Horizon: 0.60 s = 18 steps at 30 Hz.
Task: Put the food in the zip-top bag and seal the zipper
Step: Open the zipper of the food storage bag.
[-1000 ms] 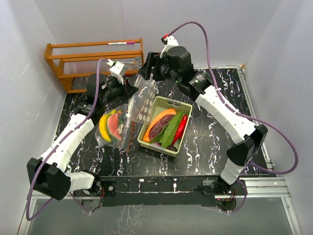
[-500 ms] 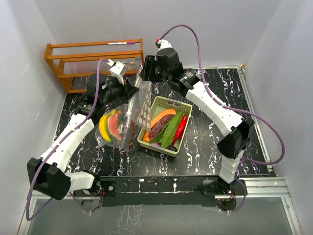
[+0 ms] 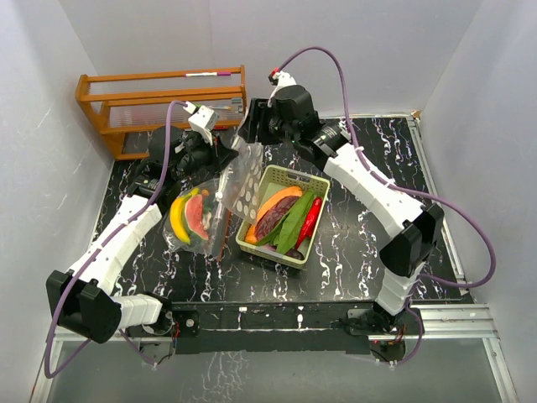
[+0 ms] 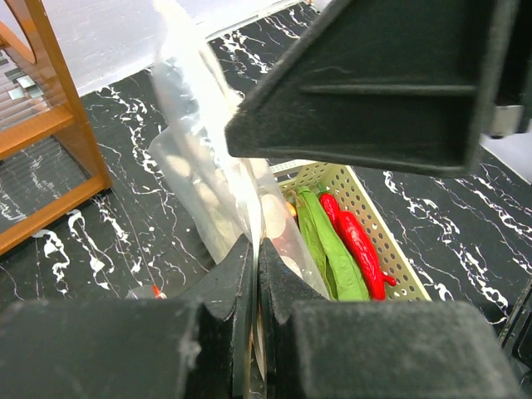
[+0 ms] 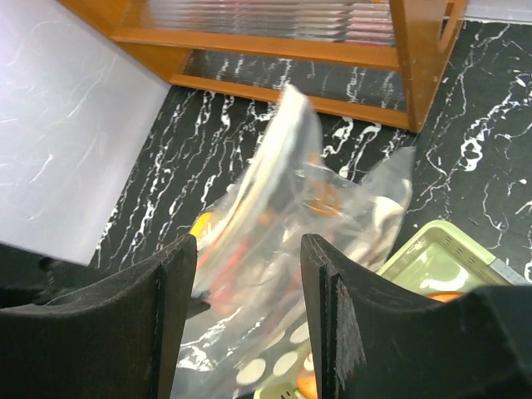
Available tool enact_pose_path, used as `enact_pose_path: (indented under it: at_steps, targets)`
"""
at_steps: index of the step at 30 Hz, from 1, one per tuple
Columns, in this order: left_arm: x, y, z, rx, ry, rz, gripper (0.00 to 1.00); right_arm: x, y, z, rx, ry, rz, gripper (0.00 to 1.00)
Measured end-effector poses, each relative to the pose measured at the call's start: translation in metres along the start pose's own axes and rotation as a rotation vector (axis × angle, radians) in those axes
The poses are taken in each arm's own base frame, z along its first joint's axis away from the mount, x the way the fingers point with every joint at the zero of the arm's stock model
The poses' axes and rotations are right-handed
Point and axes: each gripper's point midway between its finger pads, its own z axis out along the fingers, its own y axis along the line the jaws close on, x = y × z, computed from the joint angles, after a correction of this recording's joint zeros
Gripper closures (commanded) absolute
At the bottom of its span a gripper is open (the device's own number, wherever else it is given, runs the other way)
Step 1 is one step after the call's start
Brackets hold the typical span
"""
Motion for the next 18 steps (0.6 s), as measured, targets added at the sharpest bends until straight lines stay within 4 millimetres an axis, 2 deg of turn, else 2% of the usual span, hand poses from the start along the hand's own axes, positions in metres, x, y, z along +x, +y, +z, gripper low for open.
enact_pose_path:
  at_steps: [7, 11, 14, 18]
  targets:
    - [-0.003, 0.000, 0.000, 0.001, -0.012, 0.005, 1.00, -0.008, 0.013, -0.022, -0.061, -0.018, 0.000, 0.46]
    - [-0.003, 0.000, 0.001, 0.002, -0.013, 0.003, 1.00, -0.008, 0.017, -0.022, -0.083, -0.019, 0.000, 0.51]
    - [-0.003, 0.000, 0.001, 0.002, -0.013, 0.003, 1.00, -0.006, 0.017, -0.021, -0.085, -0.014, -0.001, 0.60]
    - [-0.003, -0.001, 0.001, 0.002, -0.014, 0.003, 1.00, -0.002, 0.014, -0.021, -0.078, -0.002, 0.000, 0.60]
